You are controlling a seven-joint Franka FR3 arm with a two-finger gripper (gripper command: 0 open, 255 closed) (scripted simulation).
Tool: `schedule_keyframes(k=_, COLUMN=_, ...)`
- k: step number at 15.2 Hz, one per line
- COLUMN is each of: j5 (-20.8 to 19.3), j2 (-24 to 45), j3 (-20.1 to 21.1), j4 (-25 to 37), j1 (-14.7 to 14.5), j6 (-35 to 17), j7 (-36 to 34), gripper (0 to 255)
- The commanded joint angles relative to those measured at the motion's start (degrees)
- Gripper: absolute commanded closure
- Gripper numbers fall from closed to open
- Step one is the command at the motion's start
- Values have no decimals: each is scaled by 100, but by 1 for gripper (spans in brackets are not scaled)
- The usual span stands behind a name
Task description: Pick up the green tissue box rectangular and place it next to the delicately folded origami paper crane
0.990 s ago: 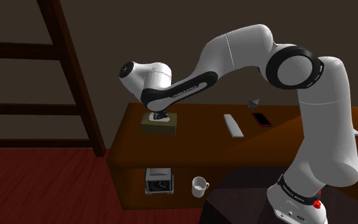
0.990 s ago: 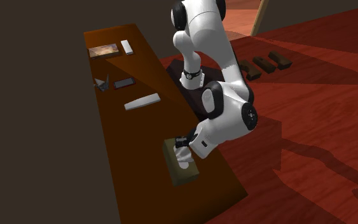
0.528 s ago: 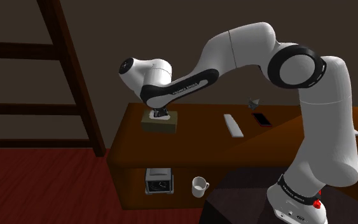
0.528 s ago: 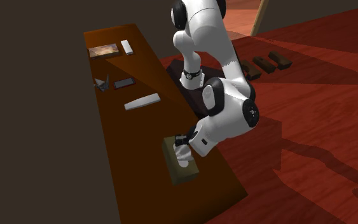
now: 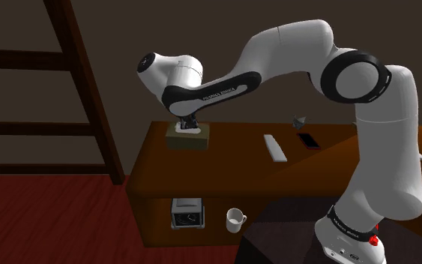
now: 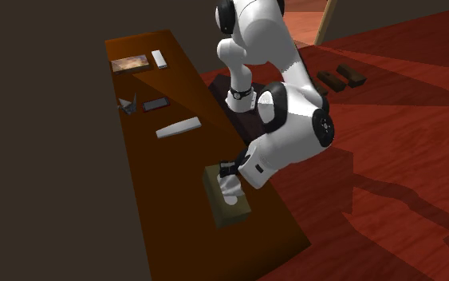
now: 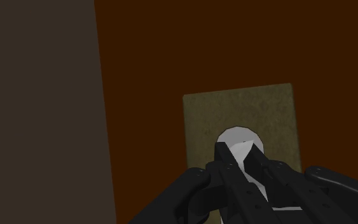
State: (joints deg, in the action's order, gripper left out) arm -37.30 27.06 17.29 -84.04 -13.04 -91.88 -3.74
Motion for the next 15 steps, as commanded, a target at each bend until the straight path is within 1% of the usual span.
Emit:
schedule_keyframes(k=1, j5=15, j2=-33, j3=5, j4=96, j1=-10, j6=110, j7=64, gripper=255)
schedule_keyframes(k=15, j5=38, j2=-122, j3=16, j4=998, j1=-131, j6=967, j7=543, gripper=255)
